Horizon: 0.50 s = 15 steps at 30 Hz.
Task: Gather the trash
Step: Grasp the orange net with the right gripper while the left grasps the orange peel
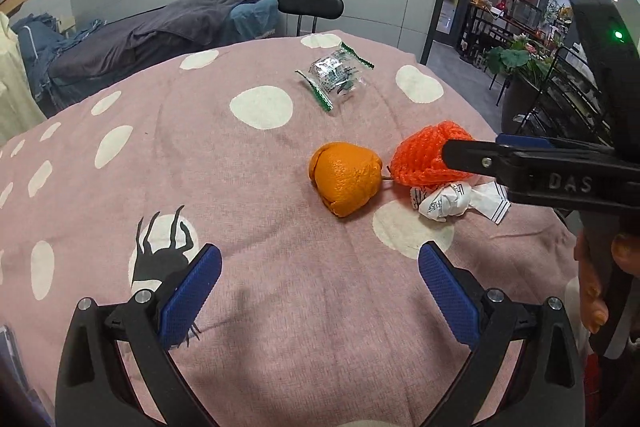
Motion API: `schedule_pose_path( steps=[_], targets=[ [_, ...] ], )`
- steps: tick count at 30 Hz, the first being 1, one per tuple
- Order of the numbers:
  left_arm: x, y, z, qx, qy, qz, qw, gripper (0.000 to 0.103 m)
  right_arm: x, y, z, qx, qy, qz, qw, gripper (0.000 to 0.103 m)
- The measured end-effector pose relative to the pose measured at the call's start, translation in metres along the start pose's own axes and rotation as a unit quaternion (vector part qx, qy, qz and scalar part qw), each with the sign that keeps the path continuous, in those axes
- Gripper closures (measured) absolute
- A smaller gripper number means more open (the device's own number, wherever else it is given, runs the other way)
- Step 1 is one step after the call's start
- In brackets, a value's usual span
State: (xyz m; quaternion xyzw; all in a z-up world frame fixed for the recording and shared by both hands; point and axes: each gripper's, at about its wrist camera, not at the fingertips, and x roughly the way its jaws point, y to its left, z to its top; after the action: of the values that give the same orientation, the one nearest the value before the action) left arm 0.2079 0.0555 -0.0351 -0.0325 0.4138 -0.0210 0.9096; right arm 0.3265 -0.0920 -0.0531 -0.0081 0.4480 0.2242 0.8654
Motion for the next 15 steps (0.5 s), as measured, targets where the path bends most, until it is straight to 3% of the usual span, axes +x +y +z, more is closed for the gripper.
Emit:
schedule_pose_path(
  steps=[3, 8, 9, 15],
  targets=[
    [0.004, 0.001, 0.002, -0.002, 0.006, -0.009, 0.9999, 0.006, 0.021, 0.002, 0.009, -0.004, 0.019, -0.008, 1.0, 0.016],
    [0.014, 0.0, 0.008, 0.009, 0.009, -0.008, 0.9999, 0.006, 0.038, -0.001, 0.015, 0.0, 0.037, -0.011, 0.999, 0.061],
    [0.017, 0.0, 0.009, 0.01, 0.012, -0.012, 0.9998, 0.006, 0.038, -0.002, 0.015, 0.002, 0.035, -0.009, 0.999, 0.065],
    [0.035, -0.001, 0.018, 0.003, 0.028, -0.034, 0.9991, 0.006, 0.013, -0.012, 0.016, 0.026, -0.009, 0.004, 1.0, 0.07]
  ],
)
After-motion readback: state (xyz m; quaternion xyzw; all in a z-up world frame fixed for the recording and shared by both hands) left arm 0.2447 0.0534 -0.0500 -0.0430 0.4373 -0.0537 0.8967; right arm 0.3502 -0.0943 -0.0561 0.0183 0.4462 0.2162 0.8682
